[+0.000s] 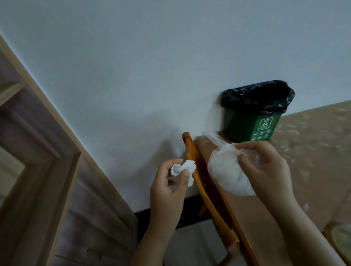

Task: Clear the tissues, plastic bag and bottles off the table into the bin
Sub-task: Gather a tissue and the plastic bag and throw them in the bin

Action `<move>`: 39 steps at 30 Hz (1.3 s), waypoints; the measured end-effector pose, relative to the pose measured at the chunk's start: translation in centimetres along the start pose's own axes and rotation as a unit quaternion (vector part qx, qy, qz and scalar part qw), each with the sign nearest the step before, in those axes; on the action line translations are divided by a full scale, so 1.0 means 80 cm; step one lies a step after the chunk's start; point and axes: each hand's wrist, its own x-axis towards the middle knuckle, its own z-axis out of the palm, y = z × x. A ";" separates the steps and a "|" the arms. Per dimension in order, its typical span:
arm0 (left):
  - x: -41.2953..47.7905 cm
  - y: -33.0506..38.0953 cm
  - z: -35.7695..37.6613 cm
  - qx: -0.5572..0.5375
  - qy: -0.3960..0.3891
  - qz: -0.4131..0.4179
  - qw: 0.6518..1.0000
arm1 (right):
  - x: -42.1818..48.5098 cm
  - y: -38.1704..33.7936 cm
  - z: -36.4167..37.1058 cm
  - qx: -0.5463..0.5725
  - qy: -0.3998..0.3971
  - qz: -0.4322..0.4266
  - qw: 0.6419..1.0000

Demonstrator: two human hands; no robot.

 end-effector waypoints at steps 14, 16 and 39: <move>0.159 -0.038 0.117 -0.060 -0.140 0.009 0.988 | 0.126 0.062 -0.007 -0.093 0.133 0.066 0.985; 0.192 -0.043 0.135 -0.055 -0.159 0.014 0.986 | 0.152 0.064 -0.004 -0.098 0.157 0.070 0.980; 0.413 -0.120 0.336 -0.038 -0.250 0.179 0.951 | 0.414 0.184 0.001 -0.180 0.282 0.106 0.937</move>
